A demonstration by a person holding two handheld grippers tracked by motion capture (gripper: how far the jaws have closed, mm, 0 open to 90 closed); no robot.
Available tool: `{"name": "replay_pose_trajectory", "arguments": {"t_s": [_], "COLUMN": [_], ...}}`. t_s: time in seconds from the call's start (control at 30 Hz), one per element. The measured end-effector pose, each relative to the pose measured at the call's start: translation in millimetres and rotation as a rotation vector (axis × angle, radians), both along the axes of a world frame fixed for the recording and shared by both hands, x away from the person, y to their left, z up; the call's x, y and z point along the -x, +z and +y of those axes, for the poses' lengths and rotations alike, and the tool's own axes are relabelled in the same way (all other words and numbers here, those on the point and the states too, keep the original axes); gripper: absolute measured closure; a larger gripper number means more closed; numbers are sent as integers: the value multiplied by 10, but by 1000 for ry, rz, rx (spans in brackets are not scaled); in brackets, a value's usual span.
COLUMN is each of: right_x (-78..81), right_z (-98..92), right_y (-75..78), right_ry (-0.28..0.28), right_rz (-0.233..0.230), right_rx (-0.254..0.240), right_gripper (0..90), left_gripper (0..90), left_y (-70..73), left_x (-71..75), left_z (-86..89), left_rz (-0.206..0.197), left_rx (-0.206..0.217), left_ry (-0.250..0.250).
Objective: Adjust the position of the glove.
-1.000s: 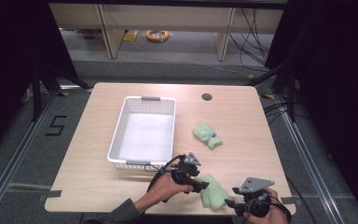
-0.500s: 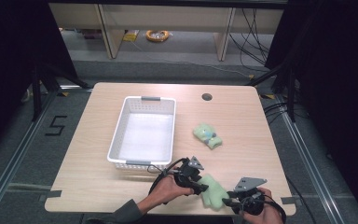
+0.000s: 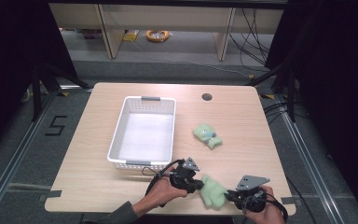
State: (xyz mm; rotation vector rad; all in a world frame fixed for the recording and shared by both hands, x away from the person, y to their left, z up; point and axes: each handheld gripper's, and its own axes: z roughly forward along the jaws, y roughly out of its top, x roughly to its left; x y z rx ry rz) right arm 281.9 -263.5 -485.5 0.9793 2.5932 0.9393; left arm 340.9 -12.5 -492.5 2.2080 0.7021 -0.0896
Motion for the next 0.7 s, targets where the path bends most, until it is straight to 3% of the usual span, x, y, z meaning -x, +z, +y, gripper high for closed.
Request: {"name": "replay_pose_trajectory", "arguments": {"t_s": [0.2, 0.23, 0.37, 0.47, 0.53, 0.6, 0.67, 0.7], "right_x": [-89, -135, -243, -380, -409, -477, -494, -545], "right_z": [42, 65, 130, 202, 211, 263, 286, 313], "right_y": [147, 194, 209, 187, 176, 147, 120, 71], "right_ry": [45, 74, 95, 123, 133, 137, 128, 153], "right_rz": [-27, -27, -31, 11, 6, 34, 43, 20], "right_rx": [1, 16, 4, -15, -16, 9, 2, 24], "right_gripper": [833, 833, 833, 833, 832, 832, 831, 829], "left_gripper": [862, 862, 861, 860, 859, 858, 858, 856], "left_y": [73, 102, 125, 89, 55, 8, -42, -81], "left_x": [122, 172, 215, 243, 232, 226, 231, 221], "left_z": [145, 194, 290, 361, 392, 407, 407, 411], "left_rz": [8, 17, 7, 22, 32, 47, 54, 64], "left_rx": [38, 57, 51, 54, 52, 58, 57, 48], "left_ry": [22, 25, 30, 50, 54, 62, 78, 76]}}
